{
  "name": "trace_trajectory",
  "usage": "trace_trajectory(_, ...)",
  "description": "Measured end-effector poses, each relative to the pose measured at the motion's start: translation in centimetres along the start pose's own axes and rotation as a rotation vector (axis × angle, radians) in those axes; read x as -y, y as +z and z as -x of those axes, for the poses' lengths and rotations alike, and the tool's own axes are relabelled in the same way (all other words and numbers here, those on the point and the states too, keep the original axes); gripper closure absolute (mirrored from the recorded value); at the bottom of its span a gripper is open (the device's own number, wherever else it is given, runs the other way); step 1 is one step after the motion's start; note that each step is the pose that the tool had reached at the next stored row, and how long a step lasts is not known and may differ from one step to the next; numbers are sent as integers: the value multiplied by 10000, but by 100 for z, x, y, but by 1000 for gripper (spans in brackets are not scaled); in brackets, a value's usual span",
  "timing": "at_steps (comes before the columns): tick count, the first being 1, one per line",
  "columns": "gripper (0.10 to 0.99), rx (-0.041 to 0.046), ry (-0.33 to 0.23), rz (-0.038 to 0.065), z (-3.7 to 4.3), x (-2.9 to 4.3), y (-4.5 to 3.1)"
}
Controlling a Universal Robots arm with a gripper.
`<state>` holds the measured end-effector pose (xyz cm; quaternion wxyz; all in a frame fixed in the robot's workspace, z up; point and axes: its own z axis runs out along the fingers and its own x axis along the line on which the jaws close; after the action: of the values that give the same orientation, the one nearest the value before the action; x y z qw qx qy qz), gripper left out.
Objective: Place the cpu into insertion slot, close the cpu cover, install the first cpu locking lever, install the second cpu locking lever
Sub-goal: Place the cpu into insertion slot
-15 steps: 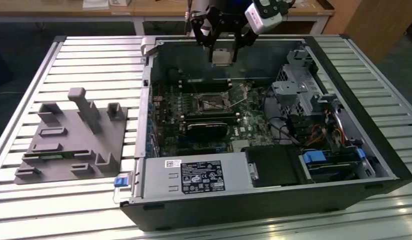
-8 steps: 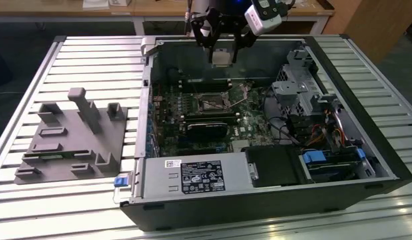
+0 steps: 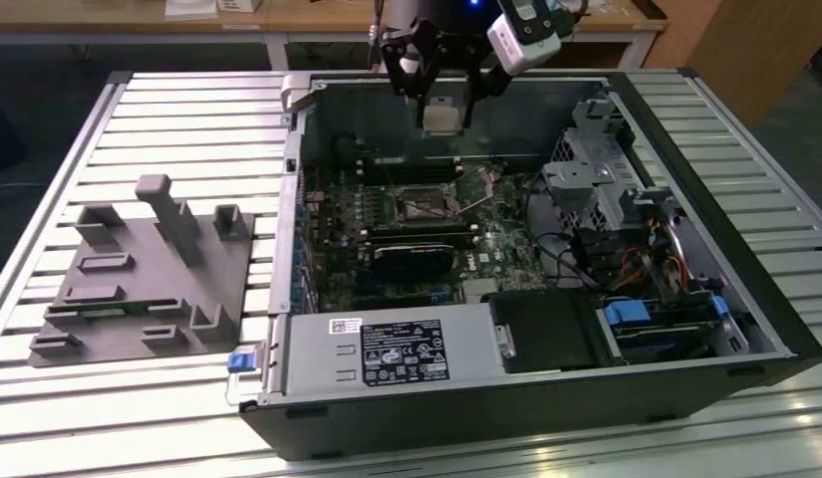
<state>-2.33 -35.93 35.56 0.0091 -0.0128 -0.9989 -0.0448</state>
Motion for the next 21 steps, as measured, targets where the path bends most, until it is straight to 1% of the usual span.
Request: trace_trajectory(21, 549, 0, 0, 0, 1, 4, 49)
